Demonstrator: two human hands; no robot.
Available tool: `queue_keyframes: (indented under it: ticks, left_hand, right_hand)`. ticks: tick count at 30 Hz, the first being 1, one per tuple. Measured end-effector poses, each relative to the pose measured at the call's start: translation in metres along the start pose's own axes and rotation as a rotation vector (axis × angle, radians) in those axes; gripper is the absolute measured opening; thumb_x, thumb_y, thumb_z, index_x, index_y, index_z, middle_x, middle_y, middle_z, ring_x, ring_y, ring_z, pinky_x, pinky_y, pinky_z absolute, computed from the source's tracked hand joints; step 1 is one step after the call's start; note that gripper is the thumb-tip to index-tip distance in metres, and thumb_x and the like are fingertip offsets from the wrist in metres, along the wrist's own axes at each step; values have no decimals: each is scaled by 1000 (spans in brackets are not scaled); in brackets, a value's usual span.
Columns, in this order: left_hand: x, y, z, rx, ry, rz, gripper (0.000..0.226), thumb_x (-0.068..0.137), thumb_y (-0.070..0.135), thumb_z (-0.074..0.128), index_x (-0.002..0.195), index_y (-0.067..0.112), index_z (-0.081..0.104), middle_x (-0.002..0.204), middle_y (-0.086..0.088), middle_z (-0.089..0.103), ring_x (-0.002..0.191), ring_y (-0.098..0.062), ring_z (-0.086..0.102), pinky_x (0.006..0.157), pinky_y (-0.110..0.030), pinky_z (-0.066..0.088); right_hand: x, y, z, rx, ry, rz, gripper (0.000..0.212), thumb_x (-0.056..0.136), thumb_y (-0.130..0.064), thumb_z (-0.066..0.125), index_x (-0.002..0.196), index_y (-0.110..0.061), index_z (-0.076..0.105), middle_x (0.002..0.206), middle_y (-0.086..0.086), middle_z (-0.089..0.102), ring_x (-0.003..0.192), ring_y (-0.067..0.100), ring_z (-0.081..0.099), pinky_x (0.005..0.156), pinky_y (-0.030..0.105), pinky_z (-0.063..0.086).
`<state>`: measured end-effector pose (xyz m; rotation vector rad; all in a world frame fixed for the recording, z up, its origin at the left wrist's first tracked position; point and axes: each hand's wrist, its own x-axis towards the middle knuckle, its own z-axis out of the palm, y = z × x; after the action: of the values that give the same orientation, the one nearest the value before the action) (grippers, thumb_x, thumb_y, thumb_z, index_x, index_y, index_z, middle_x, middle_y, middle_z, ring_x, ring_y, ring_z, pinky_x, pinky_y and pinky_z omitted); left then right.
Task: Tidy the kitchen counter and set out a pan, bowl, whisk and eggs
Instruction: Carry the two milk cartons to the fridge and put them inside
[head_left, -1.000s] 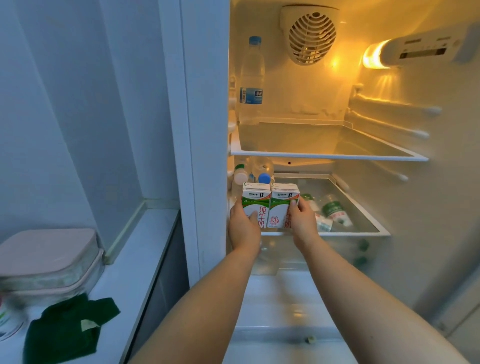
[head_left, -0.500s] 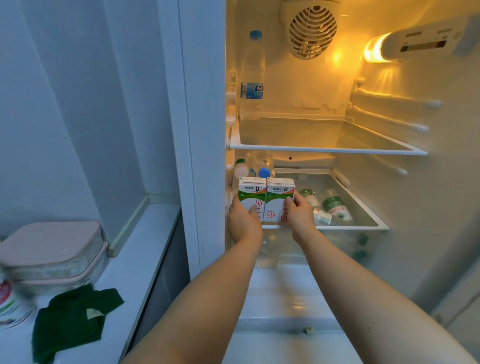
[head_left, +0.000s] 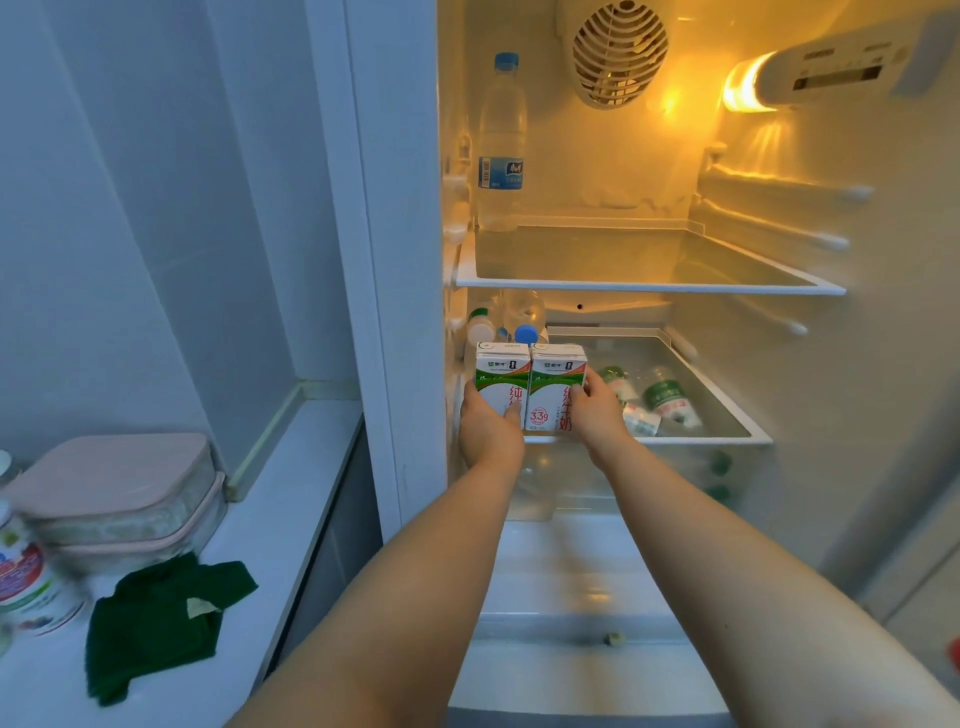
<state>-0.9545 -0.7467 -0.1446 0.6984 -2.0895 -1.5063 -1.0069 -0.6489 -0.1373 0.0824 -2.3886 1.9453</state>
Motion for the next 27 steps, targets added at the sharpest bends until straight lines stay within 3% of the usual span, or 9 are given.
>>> queue_keyframes:
  ticks: [4,10,13,17,22,27]
  left_hand:
    - [-16,0,-7,-33,-38,-34,41,95,17,55,134,16,43,132,-5,56,119,-24,55,93,-34,48]
    - [-54,-4,-33,-30,-107,-25,37,97,18,49,133,17,46,133,-5,56,119,-27,54,97,-40,49]
    - [-79,-7,-54,-34,-176,2,38,96,15,47,135,15,47,134,-4,55,120,-25,53,98,-33,46]
    - [-125,-16,-91,-72,-209,61,36,93,10,50,129,10,52,125,-7,60,114,-23,56,84,-23,40]
    - [-191,-39,-136,-117,-211,35,35,90,6,48,124,10,56,120,-6,62,100,-16,56,80,-22,40]
    - [-263,-55,-175,-121,-176,18,34,90,7,48,121,14,59,113,-3,63,94,-13,56,63,-12,39]
  right_hand:
    - [-19,-1,-2,-3,49,51,41,100,-10,39,141,-3,33,132,13,53,119,27,54,95,36,44]
    - [-68,-4,-4,-58,47,70,34,97,-12,42,130,-4,49,124,11,61,117,27,56,90,30,44]
    - [-99,-9,-9,-129,51,53,33,97,-14,43,127,-2,51,126,13,59,117,30,53,86,28,39]
    - [-149,-13,-22,-223,62,9,30,97,-13,42,123,-2,54,123,16,59,112,31,53,78,26,33]
    - [-222,-11,-43,-319,2,-43,23,94,-13,39,107,-8,57,103,10,57,97,24,52,75,25,33]
    - [-306,-13,-68,-377,-55,-85,32,97,-10,39,124,-1,53,126,16,57,115,29,51,82,25,35]
